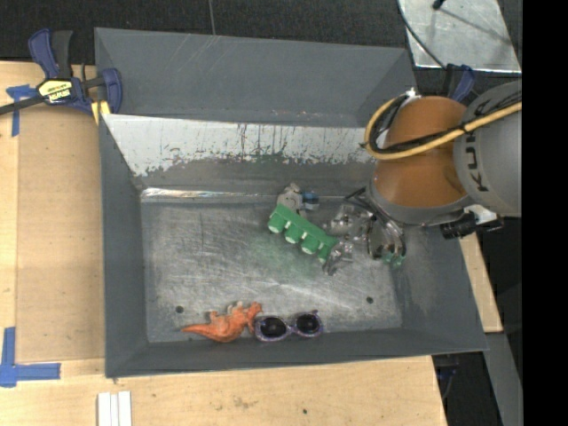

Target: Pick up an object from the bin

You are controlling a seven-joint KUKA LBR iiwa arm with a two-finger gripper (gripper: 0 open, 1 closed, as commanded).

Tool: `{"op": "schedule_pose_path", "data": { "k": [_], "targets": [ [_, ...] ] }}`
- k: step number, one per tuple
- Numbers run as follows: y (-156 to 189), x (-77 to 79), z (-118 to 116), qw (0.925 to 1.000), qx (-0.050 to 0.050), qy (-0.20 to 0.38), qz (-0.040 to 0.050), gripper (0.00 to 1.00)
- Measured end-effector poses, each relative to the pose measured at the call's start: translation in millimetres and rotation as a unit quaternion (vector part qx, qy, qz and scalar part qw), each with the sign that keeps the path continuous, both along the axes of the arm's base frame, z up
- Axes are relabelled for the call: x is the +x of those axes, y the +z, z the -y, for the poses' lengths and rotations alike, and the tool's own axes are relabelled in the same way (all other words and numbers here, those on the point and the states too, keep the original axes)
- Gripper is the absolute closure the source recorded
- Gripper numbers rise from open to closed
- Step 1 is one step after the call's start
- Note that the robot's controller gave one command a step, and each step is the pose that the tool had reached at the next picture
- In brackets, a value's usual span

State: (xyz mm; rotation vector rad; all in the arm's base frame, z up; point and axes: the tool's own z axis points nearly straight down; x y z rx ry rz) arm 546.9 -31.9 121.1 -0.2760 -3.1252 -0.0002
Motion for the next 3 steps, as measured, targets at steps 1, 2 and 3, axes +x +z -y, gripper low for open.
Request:
{"op": "schedule_pose_path", "data": {
  "k": [1, 2, 3],
  "targets": [
    [17, 16.5, 4, 1.0000, -0.001, -0.006, 0.0076, 1.00],
    [52, 1.2, 1, 0.9999, 0.000, -0.014, -0.0012, 1.00],
    [101, 30.9, -25, 0.9998, -0.001, -0.021, 0.0035, 1.00]
  ]
}}
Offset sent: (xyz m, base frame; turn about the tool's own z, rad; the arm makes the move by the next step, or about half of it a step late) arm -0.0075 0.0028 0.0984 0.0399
